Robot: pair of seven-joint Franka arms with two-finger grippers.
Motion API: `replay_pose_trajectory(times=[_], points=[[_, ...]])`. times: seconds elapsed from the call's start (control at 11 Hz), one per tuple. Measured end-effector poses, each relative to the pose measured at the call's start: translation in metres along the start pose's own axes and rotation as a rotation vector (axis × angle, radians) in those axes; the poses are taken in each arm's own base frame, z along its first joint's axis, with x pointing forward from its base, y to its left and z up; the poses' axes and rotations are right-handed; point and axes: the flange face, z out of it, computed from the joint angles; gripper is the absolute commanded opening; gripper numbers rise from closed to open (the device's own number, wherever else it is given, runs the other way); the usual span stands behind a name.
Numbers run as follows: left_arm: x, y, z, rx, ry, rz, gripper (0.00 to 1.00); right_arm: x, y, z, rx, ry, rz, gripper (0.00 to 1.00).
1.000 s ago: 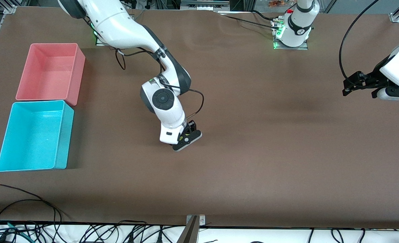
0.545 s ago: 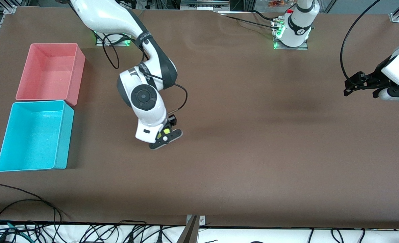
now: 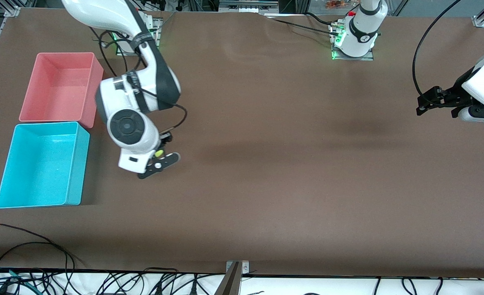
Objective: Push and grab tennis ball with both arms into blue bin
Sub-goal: 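Carry the held ball with the right gripper over the blue bin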
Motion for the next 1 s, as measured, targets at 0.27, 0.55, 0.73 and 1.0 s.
replay_pose_trajectory(times=[0.27,0.55,0.73,1.0], points=[[-0.003,-0.003,-0.003,-0.001,-0.019,-0.006,1.0,-0.045,0.084,0.023,-0.048,0.005,-0.049,0.26],[-0.005,-0.01,-0.008,-0.001,-0.026,-0.018,1.0,-0.099,0.171,0.056,-0.109,0.048,-0.149,0.26],[-0.005,-0.009,-0.008,-0.002,-0.028,-0.017,1.0,-0.141,0.228,0.086,-0.136,0.082,-0.209,0.26],[-0.01,-0.019,-0.007,-0.004,-0.063,-0.037,1.0,-0.211,0.305,0.14,-0.116,0.066,-0.199,0.26]])
